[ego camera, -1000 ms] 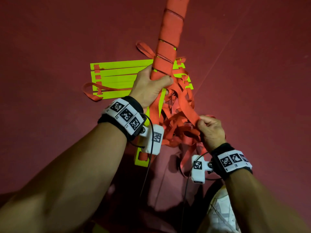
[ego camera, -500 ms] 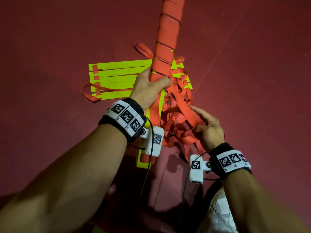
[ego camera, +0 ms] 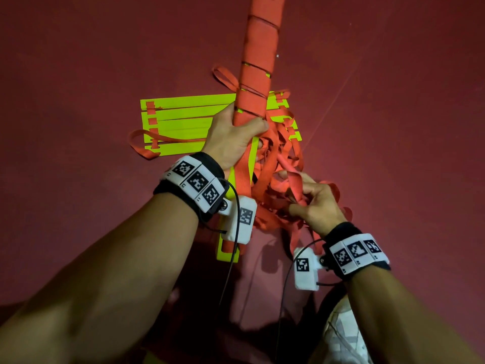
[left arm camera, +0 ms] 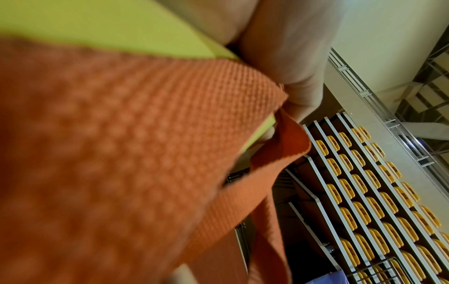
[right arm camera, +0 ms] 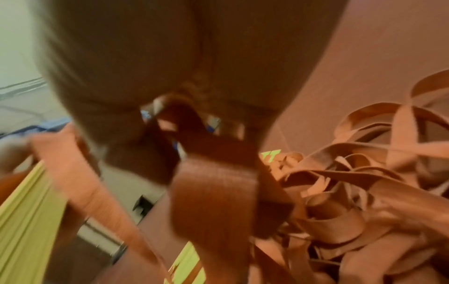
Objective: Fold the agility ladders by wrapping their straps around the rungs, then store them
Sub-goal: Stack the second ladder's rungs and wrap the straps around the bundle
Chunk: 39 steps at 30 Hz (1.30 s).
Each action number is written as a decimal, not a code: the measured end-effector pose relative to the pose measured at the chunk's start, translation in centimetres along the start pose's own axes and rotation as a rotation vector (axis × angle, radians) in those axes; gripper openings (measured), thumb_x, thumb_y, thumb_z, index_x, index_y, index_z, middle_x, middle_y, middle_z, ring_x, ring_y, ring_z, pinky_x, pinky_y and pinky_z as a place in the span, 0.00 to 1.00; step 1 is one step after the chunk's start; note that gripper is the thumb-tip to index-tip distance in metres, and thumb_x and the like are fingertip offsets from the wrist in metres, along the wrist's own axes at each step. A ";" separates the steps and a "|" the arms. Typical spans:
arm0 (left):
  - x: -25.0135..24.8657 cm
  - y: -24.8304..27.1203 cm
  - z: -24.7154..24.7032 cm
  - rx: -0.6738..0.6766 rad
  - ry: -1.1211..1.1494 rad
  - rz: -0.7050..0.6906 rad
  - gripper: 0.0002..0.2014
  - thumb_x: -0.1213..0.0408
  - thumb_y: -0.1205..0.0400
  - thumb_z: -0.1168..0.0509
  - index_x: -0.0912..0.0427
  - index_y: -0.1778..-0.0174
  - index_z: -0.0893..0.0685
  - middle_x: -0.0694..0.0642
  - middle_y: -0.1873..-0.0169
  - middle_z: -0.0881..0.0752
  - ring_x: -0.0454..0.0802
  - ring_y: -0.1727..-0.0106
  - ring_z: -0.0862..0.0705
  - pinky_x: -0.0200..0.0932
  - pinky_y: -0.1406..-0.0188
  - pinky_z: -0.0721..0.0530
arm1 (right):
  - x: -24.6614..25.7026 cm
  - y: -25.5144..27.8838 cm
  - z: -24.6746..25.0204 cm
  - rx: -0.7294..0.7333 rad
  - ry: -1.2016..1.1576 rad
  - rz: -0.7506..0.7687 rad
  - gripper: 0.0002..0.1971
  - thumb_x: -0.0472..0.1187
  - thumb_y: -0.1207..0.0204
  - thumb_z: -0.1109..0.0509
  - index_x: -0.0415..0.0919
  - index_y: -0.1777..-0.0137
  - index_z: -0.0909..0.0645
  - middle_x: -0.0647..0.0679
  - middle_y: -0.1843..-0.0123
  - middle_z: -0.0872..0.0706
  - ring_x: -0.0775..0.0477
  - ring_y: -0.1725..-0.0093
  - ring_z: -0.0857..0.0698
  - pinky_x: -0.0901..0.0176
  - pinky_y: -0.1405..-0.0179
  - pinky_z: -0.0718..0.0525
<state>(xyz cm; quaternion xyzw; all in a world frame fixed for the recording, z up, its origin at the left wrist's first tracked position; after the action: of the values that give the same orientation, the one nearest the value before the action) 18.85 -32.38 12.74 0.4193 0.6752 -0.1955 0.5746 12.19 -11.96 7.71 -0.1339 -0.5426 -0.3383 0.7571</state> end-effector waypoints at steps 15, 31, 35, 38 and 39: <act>-1.3 -0.3 0.6 -0.041 0.021 -0.029 0.08 0.72 0.20 0.30 0.55 0.58 0.20 0.49 0.73 0.17 0.48 0.76 0.20 0.40 0.79 0.19 | -5.4 1.7 0.9 -0.059 0.472 -0.521 0.26 0.71 0.52 0.18 0.54 0.63 0.19 0.50 0.54 0.12 0.36 0.44 0.15 0.32 0.37 0.19; -0.7 0.6 -0.5 0.068 0.011 -0.022 0.09 0.66 0.29 0.27 0.57 0.55 0.17 0.54 0.71 0.17 0.52 0.75 0.20 0.41 0.79 0.20 | 4.2 -2.5 -0.6 -0.332 0.016 0.156 0.13 0.43 0.28 0.18 0.56 0.47 0.14 0.59 0.62 0.20 0.54 0.66 0.23 0.53 0.59 0.18; -0.6 0.6 -0.2 0.049 0.032 -0.012 0.07 0.73 0.22 0.28 0.59 0.54 0.18 0.55 0.70 0.17 0.51 0.76 0.21 0.40 0.81 0.22 | 3.3 -1.9 -0.5 -0.227 -0.027 0.110 0.19 0.34 0.27 0.20 0.56 0.42 0.17 0.58 0.47 0.13 0.55 0.59 0.15 0.57 0.55 0.13; -0.5 0.6 -0.2 0.048 0.010 -0.001 0.07 0.74 0.20 0.29 0.59 0.54 0.18 0.54 0.70 0.17 0.50 0.76 0.21 0.40 0.81 0.21 | 3.4 -2.1 -1.0 -0.084 -0.168 0.066 0.11 0.45 0.28 0.21 0.52 0.47 0.16 0.54 0.55 0.16 0.54 0.57 0.17 0.54 0.56 0.14; -0.6 0.6 -0.2 0.053 0.001 -0.001 0.07 0.74 0.20 0.29 0.58 0.54 0.18 0.53 0.71 0.17 0.50 0.75 0.20 0.40 0.80 0.21 | 3.6 -2.2 -1.2 -0.052 -0.253 0.047 0.07 0.49 0.27 0.23 0.50 0.55 0.17 0.52 0.61 0.20 0.51 0.60 0.21 0.54 0.61 0.18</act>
<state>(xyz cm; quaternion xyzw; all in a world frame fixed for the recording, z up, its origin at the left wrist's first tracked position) 19.17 -32.09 13.45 0.4341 0.6702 -0.2132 0.5630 12.31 -15.56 10.21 -0.2076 -0.6215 -0.3150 0.6866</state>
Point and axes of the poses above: each hand's wrist, its own y-axis away from the middle knuckle, its own z-axis out of the back of the hand, x = y × z, the point moved 1 cm from there along -y, towards the middle knuckle
